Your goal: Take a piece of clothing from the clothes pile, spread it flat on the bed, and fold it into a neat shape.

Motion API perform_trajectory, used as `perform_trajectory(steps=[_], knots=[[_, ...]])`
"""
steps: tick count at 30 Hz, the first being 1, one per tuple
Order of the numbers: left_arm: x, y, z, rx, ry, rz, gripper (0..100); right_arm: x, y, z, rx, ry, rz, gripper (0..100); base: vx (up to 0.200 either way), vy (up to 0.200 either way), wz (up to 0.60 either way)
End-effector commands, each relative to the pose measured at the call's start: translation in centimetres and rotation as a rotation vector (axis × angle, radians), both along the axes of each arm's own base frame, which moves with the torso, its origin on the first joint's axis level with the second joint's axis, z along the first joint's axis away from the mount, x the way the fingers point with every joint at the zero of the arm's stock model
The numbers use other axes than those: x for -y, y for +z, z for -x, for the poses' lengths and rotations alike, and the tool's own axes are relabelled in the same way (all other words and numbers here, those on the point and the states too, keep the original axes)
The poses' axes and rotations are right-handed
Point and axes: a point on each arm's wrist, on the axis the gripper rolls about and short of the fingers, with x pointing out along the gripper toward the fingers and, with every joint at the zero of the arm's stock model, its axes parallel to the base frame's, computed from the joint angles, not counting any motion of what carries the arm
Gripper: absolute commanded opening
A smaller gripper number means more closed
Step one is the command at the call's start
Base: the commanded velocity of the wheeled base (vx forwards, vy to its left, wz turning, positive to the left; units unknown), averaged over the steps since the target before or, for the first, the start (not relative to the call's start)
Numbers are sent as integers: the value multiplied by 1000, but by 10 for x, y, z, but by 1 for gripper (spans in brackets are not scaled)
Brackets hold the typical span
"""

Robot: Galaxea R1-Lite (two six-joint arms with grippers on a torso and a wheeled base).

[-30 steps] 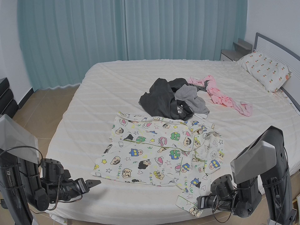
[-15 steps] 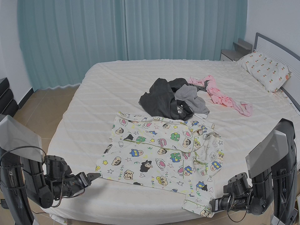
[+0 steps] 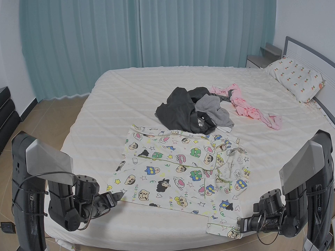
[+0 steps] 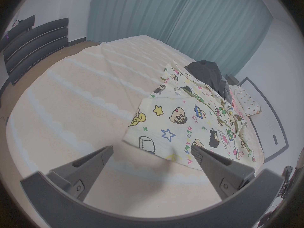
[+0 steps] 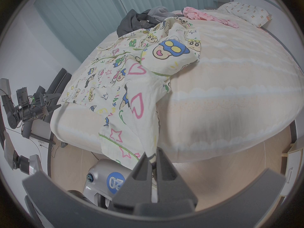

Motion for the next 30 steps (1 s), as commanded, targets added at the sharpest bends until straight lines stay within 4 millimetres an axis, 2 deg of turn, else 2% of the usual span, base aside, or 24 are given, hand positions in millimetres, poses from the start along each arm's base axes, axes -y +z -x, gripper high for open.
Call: perform_trajectory(steps=[1,6,10,11,20,30], knots=[[5,-12,-13,-17,-3,-8,100,0,1,3,-2,3,1,0,0,0,0],[11,-14,-41,-13,50,-55,100,0,2,3,3,5,0,0,0,0,0],[14,-15,-53,-41,72,-86,100,0,1,3,2,5,1,0,0,0,0],[14,-15,-54,-50,78,-93,0,0,1,3,2,5,1,0,0,0,0],[14,-15,-47,-78,75,-107,0,0,1,3,2,6,4,0,0,0,0],[6,-2,-19,-122,56,-135,0,6,5,5,-17,18,43,0,0,0,0]])
